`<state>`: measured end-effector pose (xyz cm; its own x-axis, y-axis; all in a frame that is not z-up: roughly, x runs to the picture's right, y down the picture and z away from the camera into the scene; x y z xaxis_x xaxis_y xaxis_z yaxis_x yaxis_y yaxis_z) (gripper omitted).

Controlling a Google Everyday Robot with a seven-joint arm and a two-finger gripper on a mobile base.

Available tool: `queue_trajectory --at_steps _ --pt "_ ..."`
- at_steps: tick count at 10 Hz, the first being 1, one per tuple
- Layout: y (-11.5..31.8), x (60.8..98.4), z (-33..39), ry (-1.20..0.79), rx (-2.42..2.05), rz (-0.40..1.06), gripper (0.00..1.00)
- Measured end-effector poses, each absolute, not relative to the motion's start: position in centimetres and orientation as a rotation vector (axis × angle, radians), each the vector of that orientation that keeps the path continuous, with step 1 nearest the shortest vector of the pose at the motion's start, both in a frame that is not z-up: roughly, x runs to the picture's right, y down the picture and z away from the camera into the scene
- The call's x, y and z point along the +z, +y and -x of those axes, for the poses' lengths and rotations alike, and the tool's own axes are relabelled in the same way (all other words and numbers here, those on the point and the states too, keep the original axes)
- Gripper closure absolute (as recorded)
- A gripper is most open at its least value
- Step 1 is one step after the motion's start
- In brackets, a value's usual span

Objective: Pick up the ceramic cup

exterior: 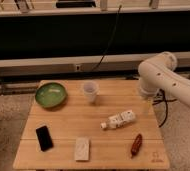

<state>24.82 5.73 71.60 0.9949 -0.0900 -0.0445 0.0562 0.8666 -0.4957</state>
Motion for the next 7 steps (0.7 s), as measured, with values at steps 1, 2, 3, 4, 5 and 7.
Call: queue_trajectory --at_steps 1,2,3,4,5,7 --pt "5.6 71.7 -24.5 0.073 -0.097 0.516 0.20" --pt "5.0 72.2 -23.3 0.071 -0.125 0.508 0.20" --pt "3.9 73.1 -21.5 0.065 -0.159 0.495 0.20" --pt "3.4 73.6 -20.7 0.064 -0.175 0.488 0.20" --pt "3.2 73.9 -20.3 0.067 -0.197 0.488 0.20" --pt "2.7 74.7 -19.5 0.069 -0.259 0.486 0.20"
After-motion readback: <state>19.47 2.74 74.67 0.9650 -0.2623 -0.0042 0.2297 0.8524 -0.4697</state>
